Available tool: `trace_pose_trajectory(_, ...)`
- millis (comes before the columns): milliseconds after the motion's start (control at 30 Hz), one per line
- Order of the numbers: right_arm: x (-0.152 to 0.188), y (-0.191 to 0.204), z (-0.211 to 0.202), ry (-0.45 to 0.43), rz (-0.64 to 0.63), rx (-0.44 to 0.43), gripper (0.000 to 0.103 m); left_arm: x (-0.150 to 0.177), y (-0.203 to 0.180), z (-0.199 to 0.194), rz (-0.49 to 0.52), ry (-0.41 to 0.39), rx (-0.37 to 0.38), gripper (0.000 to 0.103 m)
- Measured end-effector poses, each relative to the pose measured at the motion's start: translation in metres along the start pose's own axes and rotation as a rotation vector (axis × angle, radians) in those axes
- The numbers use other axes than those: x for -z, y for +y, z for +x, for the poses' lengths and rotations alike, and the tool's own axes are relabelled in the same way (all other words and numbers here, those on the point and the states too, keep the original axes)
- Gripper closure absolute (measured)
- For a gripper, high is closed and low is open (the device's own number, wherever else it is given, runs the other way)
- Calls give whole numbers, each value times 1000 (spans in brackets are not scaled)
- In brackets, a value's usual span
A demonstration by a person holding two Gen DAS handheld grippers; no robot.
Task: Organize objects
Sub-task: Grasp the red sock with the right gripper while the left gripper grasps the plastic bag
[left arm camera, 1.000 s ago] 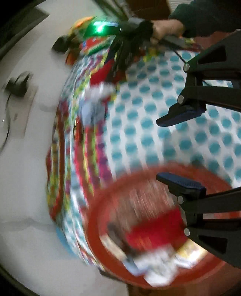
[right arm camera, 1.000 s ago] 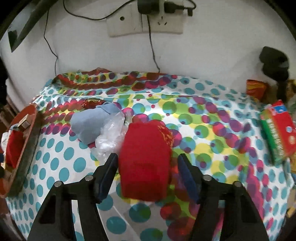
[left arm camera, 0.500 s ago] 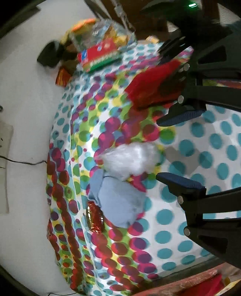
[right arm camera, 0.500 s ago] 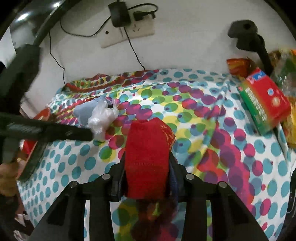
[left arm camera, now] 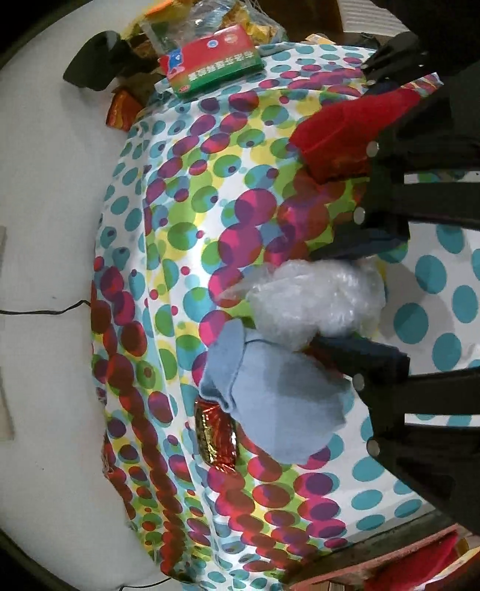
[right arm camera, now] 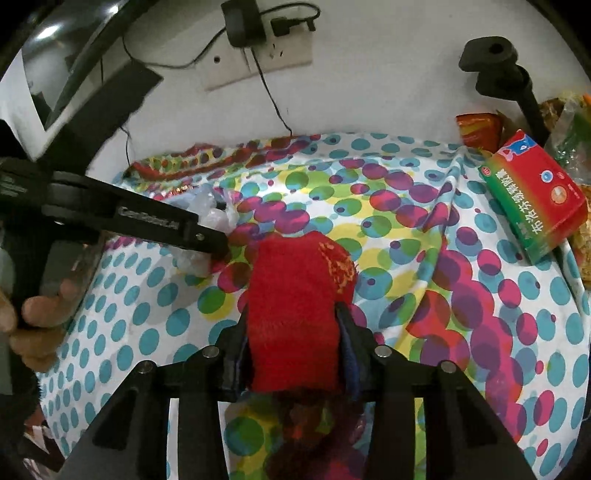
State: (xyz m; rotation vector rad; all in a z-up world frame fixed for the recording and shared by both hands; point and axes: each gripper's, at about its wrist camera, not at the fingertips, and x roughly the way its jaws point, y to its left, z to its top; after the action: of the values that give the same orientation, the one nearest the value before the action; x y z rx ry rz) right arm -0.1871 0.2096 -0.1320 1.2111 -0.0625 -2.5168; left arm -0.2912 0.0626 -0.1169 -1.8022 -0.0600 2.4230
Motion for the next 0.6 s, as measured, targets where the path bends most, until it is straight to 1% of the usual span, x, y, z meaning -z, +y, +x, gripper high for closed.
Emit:
trace_pose_trajectory(67,0,5,2,5,-24,21,61,4,-1,-7,9,-3,8,65)
trace_pose_trajectory(167,1,8,3,8,-43,43,60,11,-2,-25,29,-34,-18,65)
trace_pose_trajectory(267,1,8,4,8,-43,44,60,20,0,-44,37,-48,-17,65)
trace_pose_trajectory(433,1,9,4,9,-45,50,60,36,7,-71,44,-69,-50,64)
trace_pose_trajectory(600,1,9,4,10,-47,52,60,48,15,-89,36,-83,-69,64)
